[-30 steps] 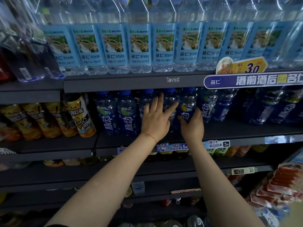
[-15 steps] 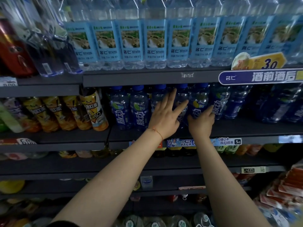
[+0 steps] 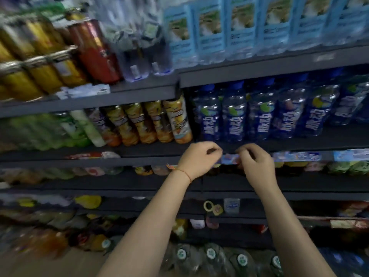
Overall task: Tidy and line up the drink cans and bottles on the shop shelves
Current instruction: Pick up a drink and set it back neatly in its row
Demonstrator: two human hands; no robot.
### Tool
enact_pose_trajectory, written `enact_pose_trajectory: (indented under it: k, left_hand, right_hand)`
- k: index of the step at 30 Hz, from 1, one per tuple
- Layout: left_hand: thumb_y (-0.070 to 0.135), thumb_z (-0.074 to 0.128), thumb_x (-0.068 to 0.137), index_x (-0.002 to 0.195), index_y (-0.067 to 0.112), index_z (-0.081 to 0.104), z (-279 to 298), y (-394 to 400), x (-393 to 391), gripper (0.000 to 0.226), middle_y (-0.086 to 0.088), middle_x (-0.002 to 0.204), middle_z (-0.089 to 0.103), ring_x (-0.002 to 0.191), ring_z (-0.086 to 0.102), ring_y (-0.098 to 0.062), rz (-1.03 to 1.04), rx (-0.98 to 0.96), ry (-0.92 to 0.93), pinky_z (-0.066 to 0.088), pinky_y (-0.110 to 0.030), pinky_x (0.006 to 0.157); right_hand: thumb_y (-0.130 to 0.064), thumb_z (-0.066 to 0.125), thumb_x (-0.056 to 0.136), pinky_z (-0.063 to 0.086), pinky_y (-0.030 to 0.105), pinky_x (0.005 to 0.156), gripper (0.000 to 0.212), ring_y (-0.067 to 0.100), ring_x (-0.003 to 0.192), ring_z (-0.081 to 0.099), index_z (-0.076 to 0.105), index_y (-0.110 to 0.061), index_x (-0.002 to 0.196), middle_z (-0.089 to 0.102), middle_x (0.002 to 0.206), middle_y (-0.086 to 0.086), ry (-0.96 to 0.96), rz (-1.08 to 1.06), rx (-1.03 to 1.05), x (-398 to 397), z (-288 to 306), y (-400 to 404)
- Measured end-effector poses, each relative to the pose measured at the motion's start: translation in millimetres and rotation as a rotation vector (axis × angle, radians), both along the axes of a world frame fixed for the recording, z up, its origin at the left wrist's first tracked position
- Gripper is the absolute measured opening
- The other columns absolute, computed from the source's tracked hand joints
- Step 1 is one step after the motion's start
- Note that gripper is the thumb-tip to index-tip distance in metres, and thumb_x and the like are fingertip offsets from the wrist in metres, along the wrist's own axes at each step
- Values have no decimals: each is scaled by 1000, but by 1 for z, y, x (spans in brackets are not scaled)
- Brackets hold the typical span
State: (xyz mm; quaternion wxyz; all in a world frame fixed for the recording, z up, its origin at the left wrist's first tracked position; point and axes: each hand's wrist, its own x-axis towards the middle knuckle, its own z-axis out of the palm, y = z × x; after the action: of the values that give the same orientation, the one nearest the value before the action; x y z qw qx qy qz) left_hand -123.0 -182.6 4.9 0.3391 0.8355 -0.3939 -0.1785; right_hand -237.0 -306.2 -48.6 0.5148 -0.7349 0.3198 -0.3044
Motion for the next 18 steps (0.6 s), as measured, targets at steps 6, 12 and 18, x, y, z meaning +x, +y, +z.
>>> enact_pose_trajectory:
  k: [6, 12, 18]
  left_hand:
    - [29, 50, 101, 112, 21, 69, -23, 166, 52, 23, 3, 90, 73, 69, 69, -12, 166, -11, 266, 54, -22, 62]
    - [26, 51, 100, 98, 20, 72, -27, 395, 121, 22, -4, 85, 73, 67, 69, -20, 472, -320, 402, 52, -26, 58]
    - [25, 51, 100, 91, 20, 72, -27, 576, 172, 24, -6, 83, 72, 63, 66, -14, 660, -450, 398, 47, -20, 53]
  right_hand:
    - [-14, 50, 98, 51, 37, 70, 21, 22, 75, 66, 66, -17, 84, 68, 79, 7, 87, 208, 60, 64, -3, 146]
    - [-16, 50, 102, 53, 32, 63, 25, 18, 62, 66, 70, -10, 89, 70, 76, 12, 82, 425, 294, 164, 16, 364]
    - [-14, 51, 101, 54, 36, 63, 24, 25, 66, 65, 71, -4, 92, 68, 72, 13, 144, 573, 371, 250, 18, 539]
